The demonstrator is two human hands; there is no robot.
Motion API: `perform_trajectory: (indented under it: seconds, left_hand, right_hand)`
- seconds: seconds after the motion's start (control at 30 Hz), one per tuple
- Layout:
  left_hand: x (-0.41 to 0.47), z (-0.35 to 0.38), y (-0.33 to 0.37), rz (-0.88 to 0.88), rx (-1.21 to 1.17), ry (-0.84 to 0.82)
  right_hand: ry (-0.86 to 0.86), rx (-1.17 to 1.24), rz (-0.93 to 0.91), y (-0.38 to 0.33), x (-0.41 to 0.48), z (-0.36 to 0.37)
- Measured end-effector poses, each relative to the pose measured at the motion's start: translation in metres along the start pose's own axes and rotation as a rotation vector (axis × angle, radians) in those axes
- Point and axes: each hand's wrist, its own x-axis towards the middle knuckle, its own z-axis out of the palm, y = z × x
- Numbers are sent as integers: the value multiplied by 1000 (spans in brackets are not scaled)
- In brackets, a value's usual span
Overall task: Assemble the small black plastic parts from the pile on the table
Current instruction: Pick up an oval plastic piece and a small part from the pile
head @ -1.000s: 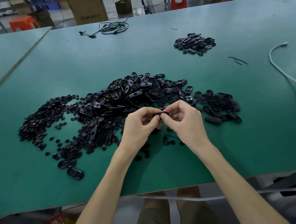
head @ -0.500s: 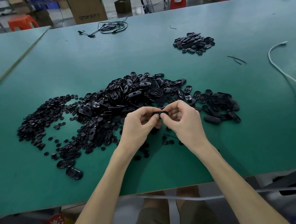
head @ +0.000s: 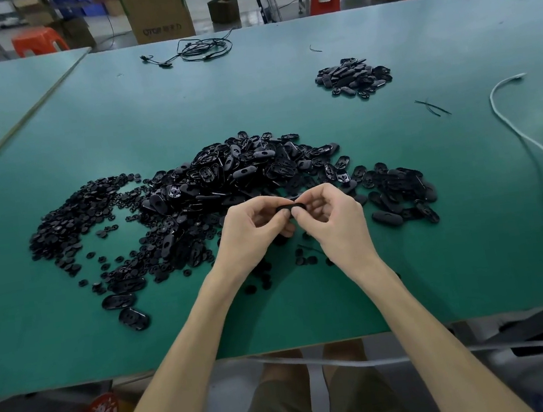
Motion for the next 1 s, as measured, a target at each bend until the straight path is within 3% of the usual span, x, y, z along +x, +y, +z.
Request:
perform_trajectory:
  seconds: [1.0]
  left_hand:
    - [3,-1,-4,-44,-117,-52]
  right_hand:
    - [-8,109,-38,-1,0,-5]
